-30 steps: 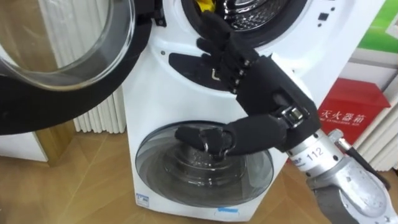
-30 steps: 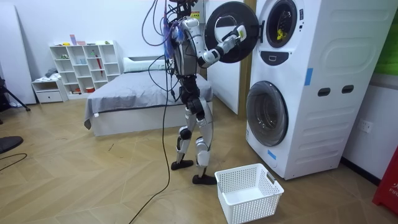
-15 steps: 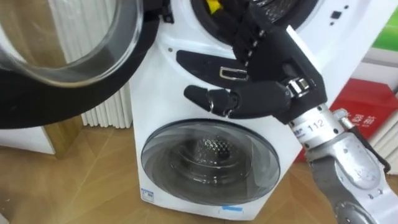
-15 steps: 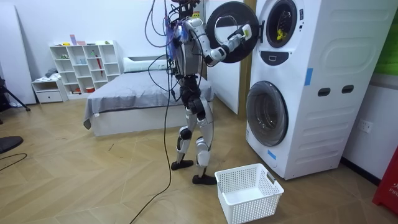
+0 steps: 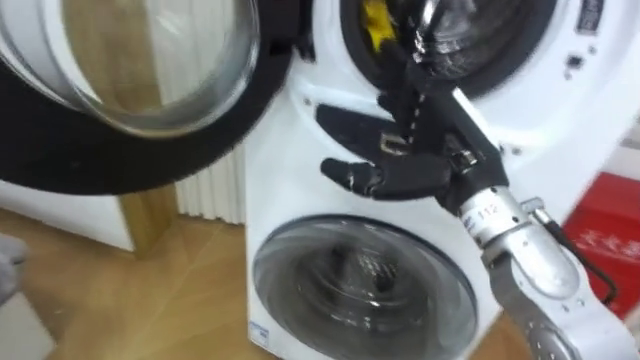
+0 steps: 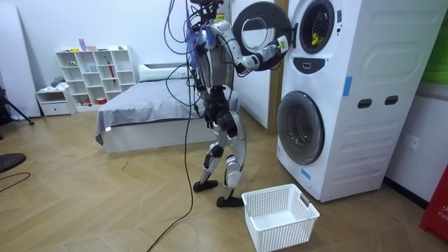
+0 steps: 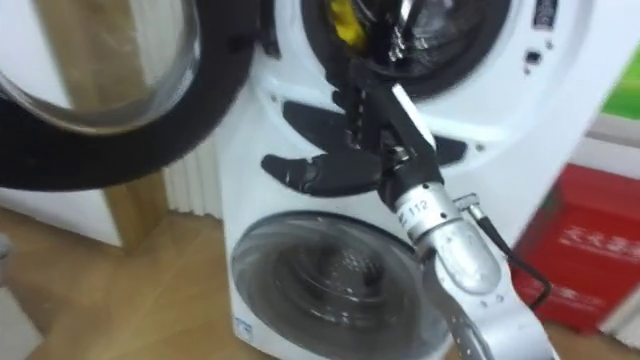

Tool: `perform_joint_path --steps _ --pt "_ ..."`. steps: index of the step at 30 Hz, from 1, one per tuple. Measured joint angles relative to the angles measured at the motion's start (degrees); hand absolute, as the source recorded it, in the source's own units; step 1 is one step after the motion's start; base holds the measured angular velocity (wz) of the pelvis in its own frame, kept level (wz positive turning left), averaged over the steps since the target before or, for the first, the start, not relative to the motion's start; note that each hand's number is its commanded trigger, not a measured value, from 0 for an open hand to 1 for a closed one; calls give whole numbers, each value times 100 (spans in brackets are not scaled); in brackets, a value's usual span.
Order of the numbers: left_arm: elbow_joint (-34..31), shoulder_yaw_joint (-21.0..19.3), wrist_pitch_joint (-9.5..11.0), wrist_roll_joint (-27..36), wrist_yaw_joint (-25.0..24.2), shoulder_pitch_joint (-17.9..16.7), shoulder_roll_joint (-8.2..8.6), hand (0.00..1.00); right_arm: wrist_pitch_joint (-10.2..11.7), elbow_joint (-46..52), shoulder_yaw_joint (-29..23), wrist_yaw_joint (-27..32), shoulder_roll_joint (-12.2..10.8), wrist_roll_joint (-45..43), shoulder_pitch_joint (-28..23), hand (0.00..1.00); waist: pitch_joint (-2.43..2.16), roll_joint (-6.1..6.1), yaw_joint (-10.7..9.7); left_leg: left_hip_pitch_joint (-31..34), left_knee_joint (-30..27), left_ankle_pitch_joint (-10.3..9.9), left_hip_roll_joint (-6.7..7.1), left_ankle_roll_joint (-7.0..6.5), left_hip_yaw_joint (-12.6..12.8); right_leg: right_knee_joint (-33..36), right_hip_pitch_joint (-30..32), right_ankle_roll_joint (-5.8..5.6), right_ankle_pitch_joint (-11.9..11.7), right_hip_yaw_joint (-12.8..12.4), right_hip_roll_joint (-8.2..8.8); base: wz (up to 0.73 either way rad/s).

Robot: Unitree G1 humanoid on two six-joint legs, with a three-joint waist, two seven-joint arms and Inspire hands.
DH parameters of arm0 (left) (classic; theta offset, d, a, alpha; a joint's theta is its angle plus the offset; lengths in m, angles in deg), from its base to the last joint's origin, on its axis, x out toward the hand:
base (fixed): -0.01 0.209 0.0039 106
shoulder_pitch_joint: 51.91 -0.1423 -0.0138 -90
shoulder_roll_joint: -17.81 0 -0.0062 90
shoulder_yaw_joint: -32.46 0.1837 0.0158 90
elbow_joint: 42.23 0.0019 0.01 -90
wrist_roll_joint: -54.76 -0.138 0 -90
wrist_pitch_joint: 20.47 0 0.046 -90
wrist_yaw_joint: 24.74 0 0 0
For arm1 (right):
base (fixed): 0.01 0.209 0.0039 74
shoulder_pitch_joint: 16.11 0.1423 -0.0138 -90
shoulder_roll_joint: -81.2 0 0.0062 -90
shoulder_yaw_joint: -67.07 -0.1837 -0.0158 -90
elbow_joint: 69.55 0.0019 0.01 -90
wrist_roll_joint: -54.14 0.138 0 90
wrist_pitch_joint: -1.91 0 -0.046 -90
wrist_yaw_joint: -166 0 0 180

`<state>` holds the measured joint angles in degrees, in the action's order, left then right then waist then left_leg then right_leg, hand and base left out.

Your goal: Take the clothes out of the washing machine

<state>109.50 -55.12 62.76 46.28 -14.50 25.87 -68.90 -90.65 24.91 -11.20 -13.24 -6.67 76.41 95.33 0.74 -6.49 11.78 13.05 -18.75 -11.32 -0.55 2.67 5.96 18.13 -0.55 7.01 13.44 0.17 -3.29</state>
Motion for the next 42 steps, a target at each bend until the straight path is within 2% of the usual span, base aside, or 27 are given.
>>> perform_joint_path --steps 1,2,3,4,5,6,8,10,11,12,13,15,17,18,19,20,22,23,24,25,26,27,28,29,31,37,42 --pt "4 -122 -6 2 0 -97 4 0 -1 0 2 7 1 0 74 0 -17 47 28 116 501 355 -22 -35 -18 -31 -86 48 35 -95 -64 -44" --pt "9 -186 -8 5 2 -145 2 0 -1 1 2 15 4 2 88 0 -20 66 47 128 697 507 -55 -47 -37 -25 -143 80 65 -139 -98 -58" --pt "20 -303 -9 17 4 -242 -25 0 -1 0 5 49 4 10 80 0 -18 102 47 101 792 885 -116 -74 -91 -12 -271 86 171 -156 -120 -43" --pt "20 -345 -8 44 4 -277 -69 0 0 0 4 92 5 27 74 0 -64 38 -48 63 783 1216 -95 -159 -102 -38 -360 11 268 -175 -118 -28" --pt "20 -348 -4 43 4 -256 -78 0 1 3 0 125 8 28 75 0 -79 6 -87 51 774 1331 -75 -228 -98 -51 -392 -12 305 -175 -101 -15" --pt "20 -344 19 41 0 -184 -60 0 -1 -4 -3 185 10 34 74 0 -80 -15 -107 27 666 1450 -51 -372 -46 -116 -481 -69 368 -151 -37 -33" --pt "18 -342 70 37 -2 -106 -45 0 -3 -5 6 215 9 11 71 0 -77 -39 -119 21 401 1311 36 -494 64 -307 -660 -166 423 -23 141 -29" --pt "21 -344 104 34 -2 103 -47 0 -4 35 -1 354 34 -105 64 0 -76 -37 -241 15 147 1013 194 -613 192 -395 -829 -340 514 177 393 -4" --pt "23 -342 110 37 -3 150 -49 0 -4 50 -1 384 50 -164 64 0 -64 -19 -250 11 75 917 233 -627 212 -350 -850 -394 550 202 447 -14" --pt "4 -330 107 44 -22 246 -59 0 3 100 2 406 71 -244 63 0 -50 23 -285 -12 -40 747 271 -677 315 -181 -838 -532 630 271 553 -13" --pt "13 -335 103 38 -65 295 -80 0 7 272 60 404 54 -263 53 0 -50 38 -362 -68 -107 605 354 -716 345 87 -833 -669 711 418 681 -9" --pt "17 -333 87 48 -84 390 -91 0 8 364 43 412 57 -253 50 0 -47 43 -434 -179 -155 408 447 -784 368 722 -699 -770 765 584 845 3" --pt "-60 -322 86 51 -90 424 -89 0 8 381 39 451 76 -259 49 0 -49 43 -473 -357 -158 247 526 -867 441 1523 -476 -920 673 696 1027 0" --pt "-112 -321 85 43 -90 443 -93 0 26 385 36 467 80 -316 50 0 -42 50 -469 -557 -92 138 557 -912 453 2038 -301 -1062 493 797 1140 -7" --pt "-110 -309 80 30 -91 499 -110 0 39 332 29 475 74 -445 32 0 14 166 -532 -753 -51 47 542 -945 359 2466 -174 -1063 178 851 1123 -6" --pt "-118 -291 81 38 -87 534 -128 0 60 288 4 473 74 -473 14 0 12 191 -538 -812 -33 11 527 -954 275 2638 -84 -1046 125 848 1097 0" --pt "-183 -149 106 72 -66 659 -229 0 173 520 -81 184 243 -356 -307 0 8 259 -609 -1016 153 -3 399 -954 164 2596 435 -925 478 830 983 0" --pt "-184 -159 110 71 -65 692 -233 0 179 574 -81 158 250 -367 -370 0 10 278 -625 -1073 169 -4 360 -953 169 2376 551 -925 515 819 944 0" --pt "-197 -159 119 76 -67 719 -232 0 172 554 -81 55 265 -360 -391 0 5 299 -689 -1193 240 -5 314 -950 167 1685 615 -910 512 801 870 0" --pt "-206 -159 143 77 -72 725 -209 0 171 569 -72 -50 301 -360 -402 0 3 296 -720 -1302 355 -6 323 -948 174 867 660 -880 388 781 824 0" --pt "-213 -161 147 76 -73 745 -187 0 167 572 -64 -77 310 -374 -403 0 3 296 -724 -1358 387 -11 330 -942 177 523 664 -872 274 783 821 9" --pt "-230 -171 179 64 -74 748 -153 0 152 571 -24 -99 319 -393 -423 0 -22 313 -733 -1483 478 -24 329 -922 159 239 634 -814 -99 779 826 8" --pt "-243 -175 194 72 -74 732 -152 0 134 574 3 -109 327 -394 -422 0 -55 302 -719 -1528 524 -29 339 -906 159 164 598 -796 -226 763 814 0" --pt "-249 -198 206 76 -73 682 -154 0 117 590 21 -160 366 -349 -422 0 -69 287 -661 -1612 577 -35 338 -867 169 15 520 -808 -523 777 777 -9" --pt "-219 -314 208 48 -61 568 -150 0 73 615 35 -291 430 -186 -422 0 -74 297 -609 -1758 780 8 251 -785 152 -276 324 -734 -679 776 621 -3" --pt "-200 -569 72 -13 -31 67 -74 0 -3 845 6 -555 490 -35 -414 0 -90 274 -542 -1772 824 -34 79 -637 96 -677 113 -595 -855 848 412 2" --pt "-218 -561 -24 -8 -34 52 89 0 -30 924 7 -593 478 -5 -414 0 -84 267 -589 -1764 815 -45 43 -593 -13 -786 14 -557 -864 941 399 10"
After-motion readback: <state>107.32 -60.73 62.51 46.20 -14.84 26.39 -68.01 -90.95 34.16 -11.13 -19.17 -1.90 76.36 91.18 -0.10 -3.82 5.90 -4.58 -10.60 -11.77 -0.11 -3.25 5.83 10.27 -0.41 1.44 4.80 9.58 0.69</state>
